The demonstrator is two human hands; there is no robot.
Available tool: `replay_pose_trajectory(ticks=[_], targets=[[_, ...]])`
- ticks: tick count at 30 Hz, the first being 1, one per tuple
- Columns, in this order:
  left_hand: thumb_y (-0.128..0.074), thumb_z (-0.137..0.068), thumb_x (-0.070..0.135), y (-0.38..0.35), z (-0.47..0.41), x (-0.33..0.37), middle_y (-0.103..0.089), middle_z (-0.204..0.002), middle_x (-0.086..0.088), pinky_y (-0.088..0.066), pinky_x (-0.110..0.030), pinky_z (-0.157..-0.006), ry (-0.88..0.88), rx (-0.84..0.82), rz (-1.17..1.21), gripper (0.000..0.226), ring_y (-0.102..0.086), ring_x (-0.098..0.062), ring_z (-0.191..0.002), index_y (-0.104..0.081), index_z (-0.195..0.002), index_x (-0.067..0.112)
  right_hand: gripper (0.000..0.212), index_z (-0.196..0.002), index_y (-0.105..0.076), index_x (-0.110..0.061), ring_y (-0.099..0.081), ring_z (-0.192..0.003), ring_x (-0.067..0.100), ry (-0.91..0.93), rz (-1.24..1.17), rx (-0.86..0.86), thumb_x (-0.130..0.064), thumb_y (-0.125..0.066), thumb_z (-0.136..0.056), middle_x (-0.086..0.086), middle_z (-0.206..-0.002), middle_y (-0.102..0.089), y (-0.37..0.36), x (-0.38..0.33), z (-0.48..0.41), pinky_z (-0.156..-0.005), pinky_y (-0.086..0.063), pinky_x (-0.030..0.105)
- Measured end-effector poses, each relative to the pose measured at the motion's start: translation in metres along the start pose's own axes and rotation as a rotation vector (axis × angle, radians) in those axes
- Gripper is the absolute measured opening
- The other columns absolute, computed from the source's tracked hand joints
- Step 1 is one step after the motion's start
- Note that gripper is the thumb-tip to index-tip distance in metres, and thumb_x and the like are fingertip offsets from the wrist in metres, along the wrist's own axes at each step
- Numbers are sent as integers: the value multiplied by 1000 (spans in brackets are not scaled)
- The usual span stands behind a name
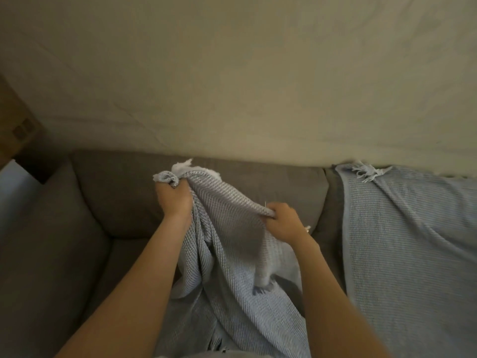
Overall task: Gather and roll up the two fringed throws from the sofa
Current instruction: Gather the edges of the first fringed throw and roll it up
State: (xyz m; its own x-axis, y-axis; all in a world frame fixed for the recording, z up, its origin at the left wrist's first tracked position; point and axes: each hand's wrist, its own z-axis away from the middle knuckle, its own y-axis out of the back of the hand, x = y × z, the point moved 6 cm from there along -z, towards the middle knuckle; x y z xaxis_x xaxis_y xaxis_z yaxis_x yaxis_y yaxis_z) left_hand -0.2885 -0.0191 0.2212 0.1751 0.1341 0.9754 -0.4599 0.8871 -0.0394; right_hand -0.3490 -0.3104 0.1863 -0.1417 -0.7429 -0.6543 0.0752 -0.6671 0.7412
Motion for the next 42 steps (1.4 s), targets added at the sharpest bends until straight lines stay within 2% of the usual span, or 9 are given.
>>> replay_pose_trajectory(ticks=[4,8,12,16,20,24,34,40,42], targets=[[-69,-100,30,-22,15,5,-72,-119,-1,-55,-51,-107,-40,-237,-148,21,-70,-19,-112,-66,-119,23,15,-103,-63,-19,-60,-65,11,-3,-407,178,-7,-63,-93,5,-85,-67,17,-35,8,-60,-49,34],[-77,-86,49,-40,29,0,-73,-126,2,-56,-45,-107,-82,-471,-387,41,-70,-16,-117,-75,-121,28,56,-133,-49,-17,-70,-77,2,15,-750,259,-6,-78,-86,8,-106,-70,21,-67,18,-66,-56,20],[-71,-89,7,-53,54,9,-72,-118,7,-58,-24,-81,-84,-660,-428,41,-69,-8,-109,-67,-125,24,112,-160,-23,-36,-70,-99,6,287,-282,117,-21,-89,-72,-4,-119,-70,8,-96,11,-80,-58,25],[-63,-85,-7,-54,64,14,-75,-110,2,-63,-29,-71,-141,-782,-498,41,-74,-12,-97,-71,-115,21,100,-154,-39,-38,-61,-112,10,272,-141,51,-44,-89,-68,-5,-130,-62,-14,-100,11,-90,-51,24],[-73,-83,-6,-48,59,14,-73,-109,9,-56,-18,-76,-311,-815,-576,41,-71,-2,-97,-71,-108,26,3,-87,-66,-31,-68,-75,19,183,-20,-8,-30,-69,-86,-5,-80,-71,-19,-89,4,-66,-56,45],[-92,-78,22,-38,45,6,-72,-116,12,-58,-29,-88,-383,-788,-657,47,-70,-3,-105,-66,-117,30,21,-88,-70,-27,-65,-70,18,262,-29,52,-15,-56,-78,-4,-75,-71,-5,-98,4,-62,-55,45],[-81,-89,41,-15,34,-22,-76,-79,14,-52,-28,-68,-331,-816,-885,13,-69,6,-77,-74,-79,34,48,-109,-65,-18,-59,-62,8,321,-299,365,8,-48,-72,-12,-76,-65,35,-110,9,-48,-40,26],[-77,-82,65,3,7,-22,-66,-64,6,-45,-33,-58,-358,-663,-1043,43,-66,-15,-66,-66,-66,26,43,-110,-63,-21,-63,-83,-6,88,-686,754,12,-48,-86,-10,-95,-68,65,-93,21,-70,-47,14],[-65,-91,65,7,2,-29,-63,-67,3,-46,-40,-78,-311,-587,-1120,51,-63,-23,-79,-61,-62,23,46,-110,-62,-23,-63,-85,-5,-28,-775,872,13,-44,-87,-12,-97,-66,74,-83,23,-72,-49,14]])
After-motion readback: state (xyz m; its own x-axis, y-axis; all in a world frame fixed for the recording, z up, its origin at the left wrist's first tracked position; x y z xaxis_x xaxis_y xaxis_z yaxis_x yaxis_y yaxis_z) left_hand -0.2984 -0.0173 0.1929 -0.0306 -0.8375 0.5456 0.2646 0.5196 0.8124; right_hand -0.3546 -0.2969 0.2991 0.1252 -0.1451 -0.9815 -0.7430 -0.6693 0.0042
